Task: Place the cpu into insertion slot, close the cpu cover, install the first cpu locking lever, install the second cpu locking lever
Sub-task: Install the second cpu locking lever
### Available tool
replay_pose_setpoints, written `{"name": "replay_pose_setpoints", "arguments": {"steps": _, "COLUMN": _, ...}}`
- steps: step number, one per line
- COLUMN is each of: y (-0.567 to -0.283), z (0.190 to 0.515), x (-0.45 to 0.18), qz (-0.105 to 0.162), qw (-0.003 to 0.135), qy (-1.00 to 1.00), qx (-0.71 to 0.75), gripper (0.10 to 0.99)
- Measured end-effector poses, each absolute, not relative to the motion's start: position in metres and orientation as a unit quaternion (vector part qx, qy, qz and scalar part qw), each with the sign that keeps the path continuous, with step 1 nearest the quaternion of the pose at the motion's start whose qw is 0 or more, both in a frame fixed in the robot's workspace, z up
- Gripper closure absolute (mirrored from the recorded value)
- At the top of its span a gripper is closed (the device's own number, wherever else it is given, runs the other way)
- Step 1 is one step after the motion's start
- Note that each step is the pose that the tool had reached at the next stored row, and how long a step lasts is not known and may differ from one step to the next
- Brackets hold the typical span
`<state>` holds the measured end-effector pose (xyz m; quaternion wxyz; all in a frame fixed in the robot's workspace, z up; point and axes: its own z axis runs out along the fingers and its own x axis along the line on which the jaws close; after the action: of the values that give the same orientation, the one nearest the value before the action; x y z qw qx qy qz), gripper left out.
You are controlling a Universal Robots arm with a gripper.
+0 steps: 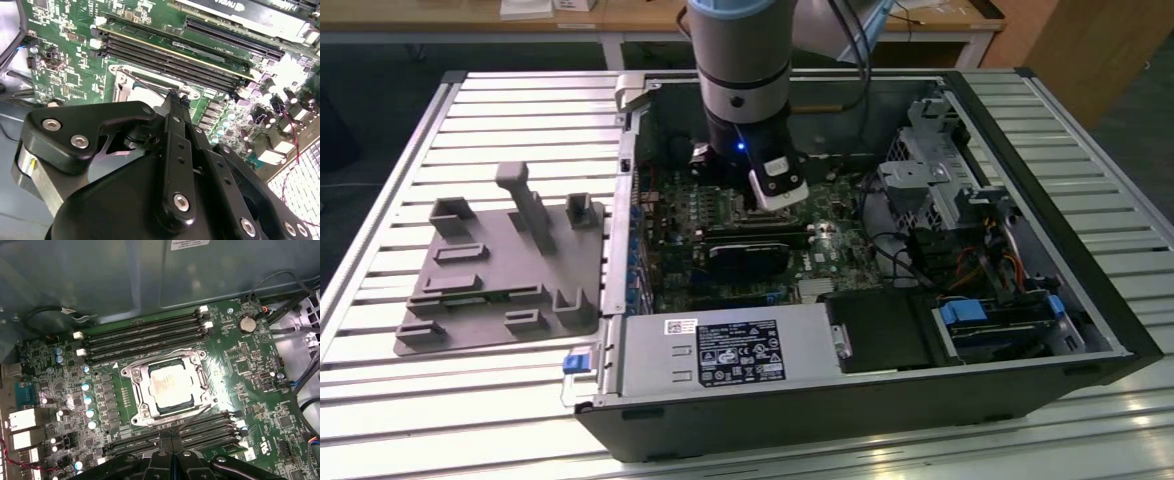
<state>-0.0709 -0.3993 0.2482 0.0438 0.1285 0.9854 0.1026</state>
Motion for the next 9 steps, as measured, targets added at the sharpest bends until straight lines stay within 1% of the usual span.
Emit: {"name": "replay_pose_setpoints", "arguments": {"steps": 9, "y": -0.399, "z": 0.231, "x": -0.075, "qz": 0.102, "qw": 0.041, "qy": 0.986, "qx": 0.129, "gripper": 0.984}}
